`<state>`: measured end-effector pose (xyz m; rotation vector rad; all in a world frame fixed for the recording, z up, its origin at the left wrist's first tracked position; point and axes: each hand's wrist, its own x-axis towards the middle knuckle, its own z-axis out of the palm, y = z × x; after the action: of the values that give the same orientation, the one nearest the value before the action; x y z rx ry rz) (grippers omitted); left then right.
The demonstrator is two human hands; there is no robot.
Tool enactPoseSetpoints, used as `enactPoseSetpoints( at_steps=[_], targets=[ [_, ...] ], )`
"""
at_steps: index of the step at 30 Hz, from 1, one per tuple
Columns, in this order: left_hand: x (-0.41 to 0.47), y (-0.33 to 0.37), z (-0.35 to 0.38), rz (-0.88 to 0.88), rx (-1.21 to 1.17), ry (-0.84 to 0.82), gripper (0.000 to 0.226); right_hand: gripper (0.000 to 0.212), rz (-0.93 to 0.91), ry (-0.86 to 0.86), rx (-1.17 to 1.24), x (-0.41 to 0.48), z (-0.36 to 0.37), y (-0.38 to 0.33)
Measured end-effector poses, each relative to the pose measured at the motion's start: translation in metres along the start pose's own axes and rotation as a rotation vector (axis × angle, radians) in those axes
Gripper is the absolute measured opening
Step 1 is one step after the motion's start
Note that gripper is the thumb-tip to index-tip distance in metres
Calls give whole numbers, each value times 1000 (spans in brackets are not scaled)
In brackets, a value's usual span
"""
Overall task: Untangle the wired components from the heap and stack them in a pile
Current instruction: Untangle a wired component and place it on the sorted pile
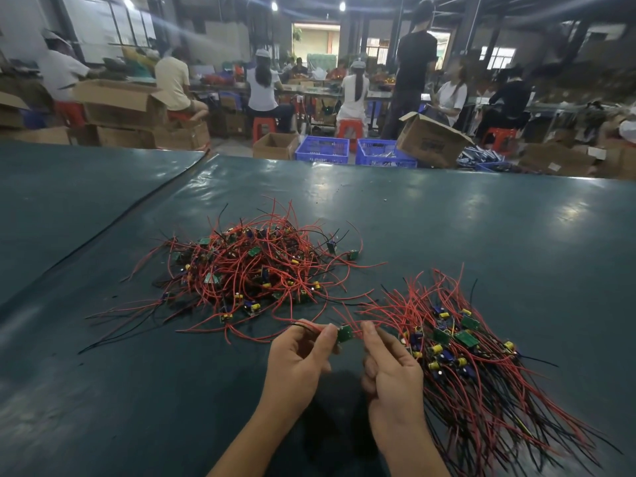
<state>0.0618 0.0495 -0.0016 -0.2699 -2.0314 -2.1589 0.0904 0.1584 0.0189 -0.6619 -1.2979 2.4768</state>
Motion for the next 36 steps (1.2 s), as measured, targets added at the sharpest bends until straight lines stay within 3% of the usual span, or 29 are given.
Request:
enactPoseSetpoints(
  at_steps=[9,18,24,29,30,33,36],
  targets=[
    [2,-1,-6,101,82,-33,18,9,-88,104,178,13,-16,-17],
    [-1,2,-2,88,10,-78,10,19,-160,-57,-212,-5,1,10],
    [5,4,-8,-23,-157,-6,4,23,-178,53,-36,6,-8,-6],
    [6,11,-8,-263,-498,65,18,19,-324,-114,-73,-4,-6,-9],
    [8,13,-9,-324,-574,85,21,24,-354,-180,-78,-8,-5,-8],
    [13,16,-20,-414,-756,108,29,66,-403,-344,-40,-15,-5,-6],
    [14,22,-25,-467,-863,-15,29,84,-382,-322,-60,-16,-4,-7]
  ],
)
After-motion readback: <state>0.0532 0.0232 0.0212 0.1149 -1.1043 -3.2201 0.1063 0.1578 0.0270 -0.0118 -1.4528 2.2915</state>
